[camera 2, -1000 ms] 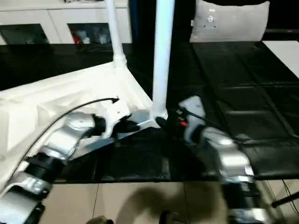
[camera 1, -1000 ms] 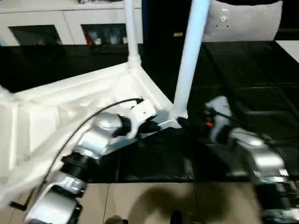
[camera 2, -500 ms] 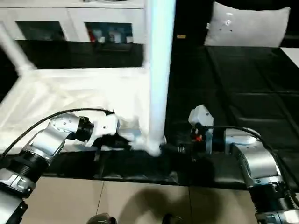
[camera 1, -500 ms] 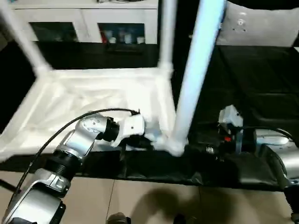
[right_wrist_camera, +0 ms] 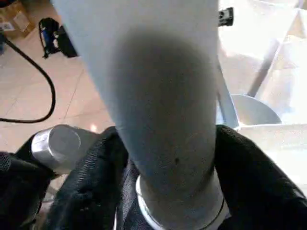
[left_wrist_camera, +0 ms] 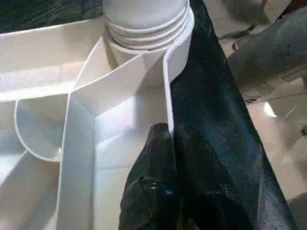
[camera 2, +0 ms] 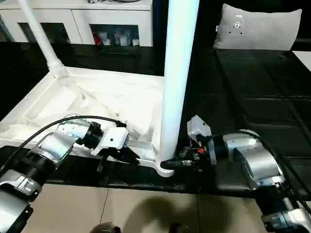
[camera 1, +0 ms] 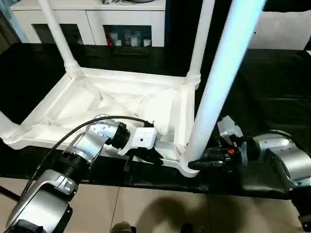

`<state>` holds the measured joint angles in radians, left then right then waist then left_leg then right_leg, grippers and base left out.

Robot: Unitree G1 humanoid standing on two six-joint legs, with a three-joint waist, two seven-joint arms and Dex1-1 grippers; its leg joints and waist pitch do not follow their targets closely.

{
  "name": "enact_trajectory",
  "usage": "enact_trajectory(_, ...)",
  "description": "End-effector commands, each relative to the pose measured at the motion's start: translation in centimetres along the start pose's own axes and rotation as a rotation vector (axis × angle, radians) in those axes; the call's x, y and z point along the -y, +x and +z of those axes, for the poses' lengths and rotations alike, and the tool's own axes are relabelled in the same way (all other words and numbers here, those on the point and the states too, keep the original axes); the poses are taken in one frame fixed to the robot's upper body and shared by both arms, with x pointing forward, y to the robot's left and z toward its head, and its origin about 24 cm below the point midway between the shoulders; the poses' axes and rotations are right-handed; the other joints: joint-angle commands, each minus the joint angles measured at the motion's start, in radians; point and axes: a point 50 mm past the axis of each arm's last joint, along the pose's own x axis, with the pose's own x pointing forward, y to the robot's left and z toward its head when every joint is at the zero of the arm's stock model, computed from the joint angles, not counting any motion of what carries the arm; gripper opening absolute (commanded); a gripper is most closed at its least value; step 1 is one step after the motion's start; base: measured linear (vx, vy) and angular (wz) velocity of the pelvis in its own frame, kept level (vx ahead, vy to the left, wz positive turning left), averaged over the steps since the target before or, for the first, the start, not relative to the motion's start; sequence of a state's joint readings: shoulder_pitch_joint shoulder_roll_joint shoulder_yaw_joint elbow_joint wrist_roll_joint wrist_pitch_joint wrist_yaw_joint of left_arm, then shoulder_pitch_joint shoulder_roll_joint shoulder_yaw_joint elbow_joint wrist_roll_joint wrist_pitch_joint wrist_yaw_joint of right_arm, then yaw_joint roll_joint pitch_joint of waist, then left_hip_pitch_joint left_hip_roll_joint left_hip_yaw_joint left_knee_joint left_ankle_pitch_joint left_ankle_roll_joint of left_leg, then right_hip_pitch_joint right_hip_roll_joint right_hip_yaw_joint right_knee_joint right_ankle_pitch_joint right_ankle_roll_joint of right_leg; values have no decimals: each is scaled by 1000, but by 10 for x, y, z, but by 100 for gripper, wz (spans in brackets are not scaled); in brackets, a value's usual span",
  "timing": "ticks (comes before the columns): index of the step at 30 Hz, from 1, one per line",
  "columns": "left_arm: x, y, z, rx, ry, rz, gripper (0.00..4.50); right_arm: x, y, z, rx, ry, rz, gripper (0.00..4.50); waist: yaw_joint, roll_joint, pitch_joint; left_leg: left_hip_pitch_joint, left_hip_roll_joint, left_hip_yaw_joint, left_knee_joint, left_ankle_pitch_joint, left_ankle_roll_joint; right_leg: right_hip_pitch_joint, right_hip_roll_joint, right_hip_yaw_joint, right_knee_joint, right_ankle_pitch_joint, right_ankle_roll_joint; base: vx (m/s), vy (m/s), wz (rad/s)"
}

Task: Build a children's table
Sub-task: Rotate leg to tighten

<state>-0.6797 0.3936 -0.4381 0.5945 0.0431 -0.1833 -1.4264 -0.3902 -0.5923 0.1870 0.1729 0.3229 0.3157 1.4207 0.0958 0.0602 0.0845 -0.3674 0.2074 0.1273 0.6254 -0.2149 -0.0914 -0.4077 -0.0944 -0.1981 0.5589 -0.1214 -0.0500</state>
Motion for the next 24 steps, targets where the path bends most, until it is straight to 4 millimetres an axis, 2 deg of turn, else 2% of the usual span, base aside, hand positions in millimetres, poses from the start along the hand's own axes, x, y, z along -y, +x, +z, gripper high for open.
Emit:
enact_trajectory(1, -4, 0, 10, -8, 76, -30, 0, -1, 1, 1, 7, 4, 40, 260, -4, -15, -83, 0, 22, 11, -75, -138, 104, 72, -64, 60, -85, -457, -33, 0, 0, 0)
enact_trajectory(3, -4, 0, 9, -7, 75, -31, 0, -1, 1, 1, 6, 6, 44, 231, -5, -15, -82, 1, 23, 11, -76, -143, 104, 71, -63, 59, -85, -455, -35, 0, 0, 0)
enact_trajectory(4, -4, 0, 9, -8, 74, -31, 0, -1, 2, 1, 6, 9, 46, 231, -4, -12, -83, 2, 24, 10, -77, -145, 101, 72, -64, 60, -84, -453, -36, 0, 0, 0)
enact_trajectory(7, -4, 0, 8, -9, 73, -31, 0, -1, 2, 0, 6, 10, 48, 208, -5, -13, -83, 2, 23, 11, -77, -148, 99, 72, -64, 59, -86, -455, -37, 0, 0, 0)
enact_trajectory(12, -6, -1, 6, 9, 39, 0, 0, -6, 5, -1, 27, 34, 52, 201, -3, -14, -83, 3, 23, 11, -77, -147, 96, 72, -64, 59, -87, -464, -32, 0, 0, 0)
enact_trajectory(16, -11, -2, 7, 44, -62, 96, 0, -7, 14, 0, 90, 125, -57, 200, -4, -15, -79, 6, 22, 12, -78, -159, 84, 71, -64, 55, -95, -499, -20, 0, 0, 0)
enact_trajectory(17, -12, -3, 8, 46, -82, 121, 0, -4, 18, -1, 88, 132, -119, 200, -9, -11, -76, 7, 19, 10, -79, -173, 71, 71, -64, 51, -99, -525, -10, 0, 0, 0)
enact_trajectory(18, -13, -3, 8, 46, -86, 128, 0, -3, 19, -1, 88, 134, -132, 200, -15, -12, -73, 8, 16, 11, -78, -189, 64, 69, -62, 47, -105, -548, 1, 0, 0, 0)
enact_trajectory(19, -16, -2, 8, 44, -120, 180, 0, 3, 24, -2, 88, 151, -244, 200, -23, -13, -70, 13, 10, 12, -74, -209, 49, 66, -61, 38, -114, -594, 25, 0, 0, 0)
enact_trajectory(20, -18, -1, 10, 50, -139, 216, 0, 6, 28, -2, 100, 164, -309, 200, -33, -6, -68, 17, 2, 11, -68, -239, 38, 66, -60, 23, -124, -627, 49, 0, 0, 0)
enact_trajectory(21, -20, 0, 12, 61, -161, 255, 0, 9, 32, -1, 117, 183, -364, 200, -42, -4, -68, 19, 4, 9, -69, -260, 37, 68, -57, 16, -130, -634, 60, 0, 0, 0)
enact_trajectory(22, -23, 2, 15, 77, -194, 305, 0, 13, 35, 0, 131, 203, -434, 200, -61, 1, -67, 23, 14, 1, -72, -301, 34, 73, -56, 1, -138, -630, 76, 0, 0, 0)
enact_trajectory(23, -25, 4, 18, 92, -224, 347, 0, 17, 38, 0, 138, 219, -507, 200, -78, 6, -68, 12, 29, -10, -81, -330, 30, 89, -55, 0, -132, -601, 88, 0, 0, 0)
enact_trajectory(24, -26, 6, 21, 102, -252, 381, 0, 20, 41, 0, 144, 236, -570, 200, -86, 14, -66, 11, 40, -16, -87, -361, 32, 93, -55, -2, -128, -590, 87, 0, 0, 0)
